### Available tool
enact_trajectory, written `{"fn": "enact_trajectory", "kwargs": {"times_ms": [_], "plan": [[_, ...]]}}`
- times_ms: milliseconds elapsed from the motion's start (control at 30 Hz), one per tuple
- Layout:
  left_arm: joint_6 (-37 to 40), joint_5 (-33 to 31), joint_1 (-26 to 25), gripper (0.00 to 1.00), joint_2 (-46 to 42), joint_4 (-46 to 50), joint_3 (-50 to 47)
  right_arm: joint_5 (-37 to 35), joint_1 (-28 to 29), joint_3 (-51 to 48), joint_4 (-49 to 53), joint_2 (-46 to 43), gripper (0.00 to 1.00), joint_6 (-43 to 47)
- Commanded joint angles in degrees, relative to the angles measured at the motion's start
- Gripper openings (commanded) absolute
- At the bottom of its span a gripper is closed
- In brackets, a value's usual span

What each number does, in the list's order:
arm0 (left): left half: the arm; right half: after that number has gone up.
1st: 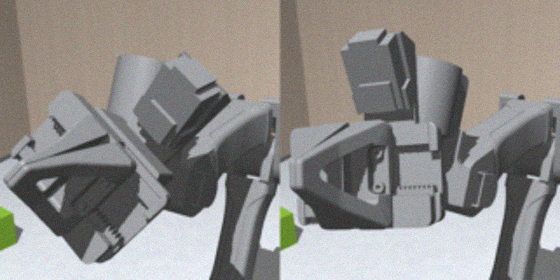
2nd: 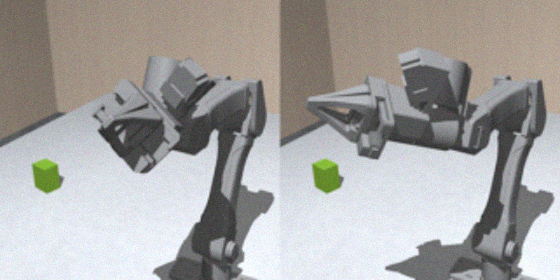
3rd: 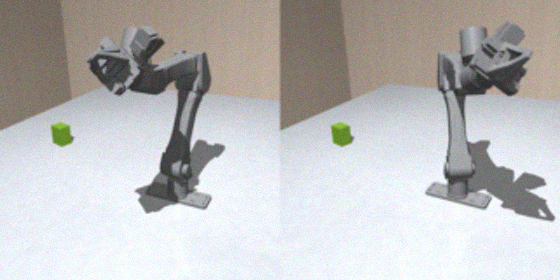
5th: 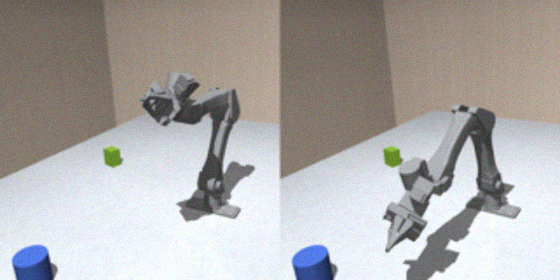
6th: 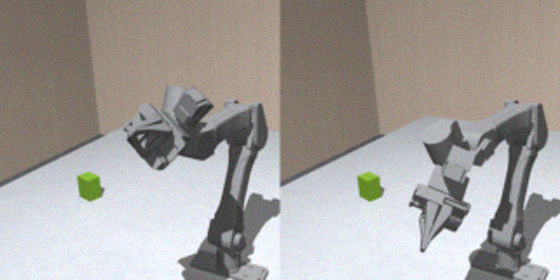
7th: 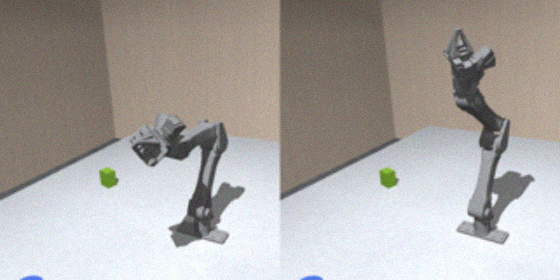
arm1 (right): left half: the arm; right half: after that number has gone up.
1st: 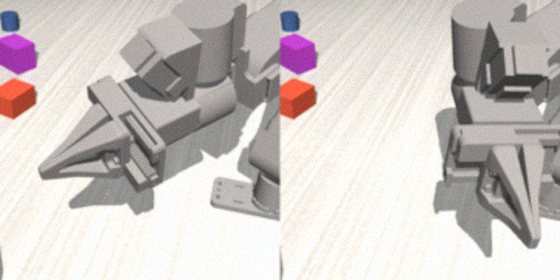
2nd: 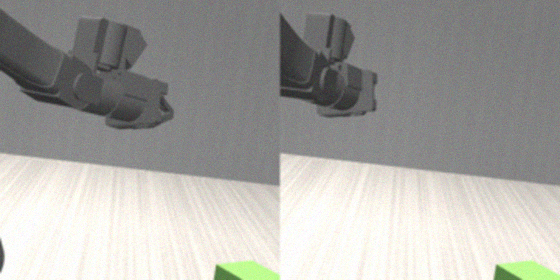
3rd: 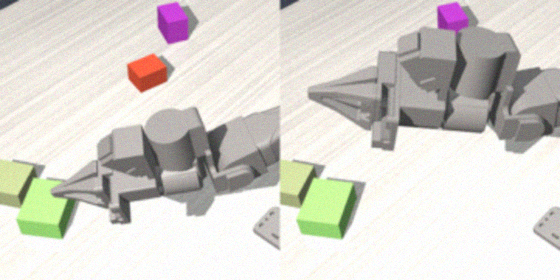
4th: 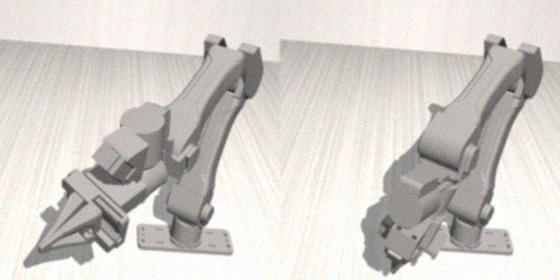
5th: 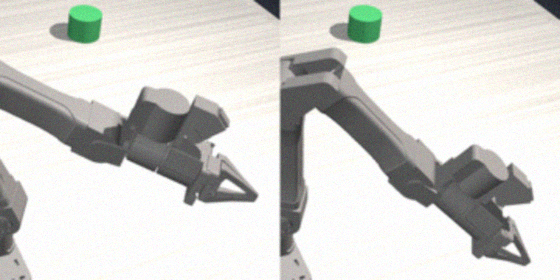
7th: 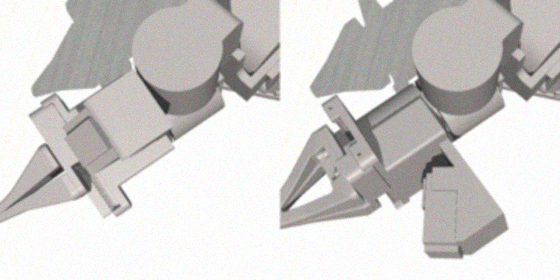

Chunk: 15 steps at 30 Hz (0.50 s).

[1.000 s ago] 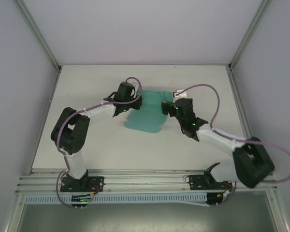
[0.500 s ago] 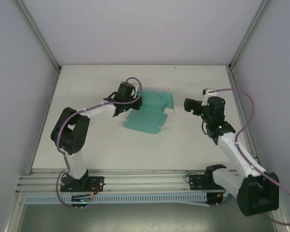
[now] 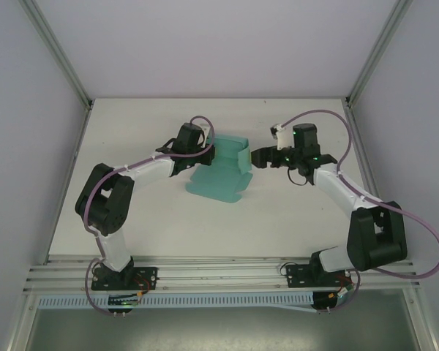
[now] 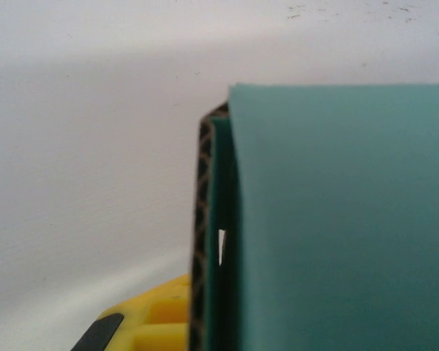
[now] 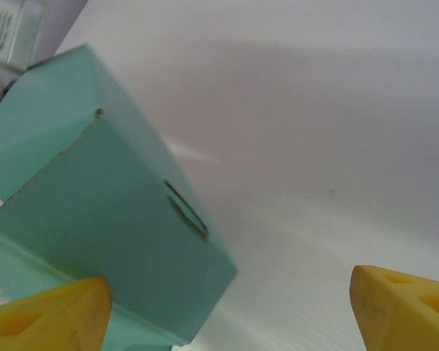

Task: Assemble paper box

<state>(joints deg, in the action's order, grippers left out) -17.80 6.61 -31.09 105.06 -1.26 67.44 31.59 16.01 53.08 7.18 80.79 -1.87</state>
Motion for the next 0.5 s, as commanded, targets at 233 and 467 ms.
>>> {"fn": "enact_trajectory", "kwargs": {"times_ms": [233, 467], "plan": [[0.8, 2.8, -0.3, 0.00, -4.1, -2.5, -2.2, -3.4, 5.2, 5.5, -1.6, 7.0, 0.70, 0.6], [-1.2, -3.8, -0.3, 0.00, -2.8, 3.0, 0.6, -8.6, 9.2, 5.7, -1.5, 6.4, 0.69, 0.5]]}}
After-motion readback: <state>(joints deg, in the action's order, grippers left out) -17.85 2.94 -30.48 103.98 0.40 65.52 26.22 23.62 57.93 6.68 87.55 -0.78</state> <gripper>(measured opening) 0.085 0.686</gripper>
